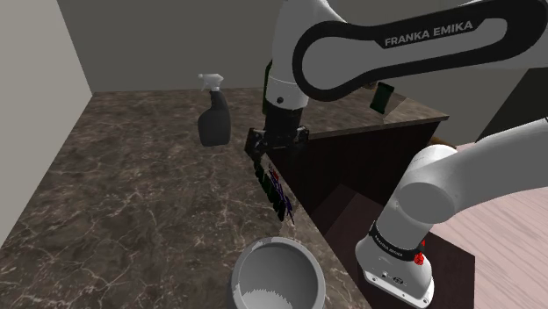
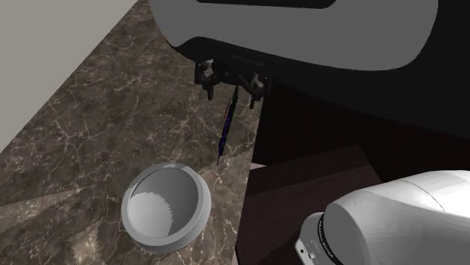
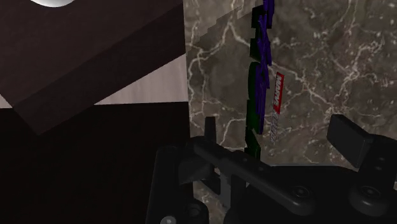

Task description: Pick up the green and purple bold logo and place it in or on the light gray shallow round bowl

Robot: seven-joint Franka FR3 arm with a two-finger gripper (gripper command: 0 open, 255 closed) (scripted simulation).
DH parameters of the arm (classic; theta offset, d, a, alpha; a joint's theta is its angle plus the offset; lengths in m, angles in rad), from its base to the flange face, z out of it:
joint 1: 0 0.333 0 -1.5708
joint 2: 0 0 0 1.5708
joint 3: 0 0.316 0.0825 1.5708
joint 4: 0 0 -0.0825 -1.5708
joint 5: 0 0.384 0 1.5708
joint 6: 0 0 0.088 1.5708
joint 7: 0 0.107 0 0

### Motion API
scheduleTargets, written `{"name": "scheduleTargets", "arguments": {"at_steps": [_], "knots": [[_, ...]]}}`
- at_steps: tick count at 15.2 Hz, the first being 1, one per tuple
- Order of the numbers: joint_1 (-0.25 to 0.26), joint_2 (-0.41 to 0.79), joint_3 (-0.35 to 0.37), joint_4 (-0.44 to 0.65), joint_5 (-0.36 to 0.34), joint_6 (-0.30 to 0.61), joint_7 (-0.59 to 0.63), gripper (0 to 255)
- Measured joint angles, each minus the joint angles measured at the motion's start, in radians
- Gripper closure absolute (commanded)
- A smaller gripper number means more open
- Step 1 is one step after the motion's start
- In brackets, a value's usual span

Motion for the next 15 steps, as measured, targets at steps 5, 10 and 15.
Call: {"name": "scheduleTargets", "arguments": {"at_steps": [5,10,15], "knots": [[0.005,0.031,0.033,-0.051,0.025,0.083,0.008,0],[0.008,0.037,0.042,-0.067,0.032,0.106,0.008,0],[0.008,0.037,0.042,-0.068,0.032,0.107,0.008,255]]}}
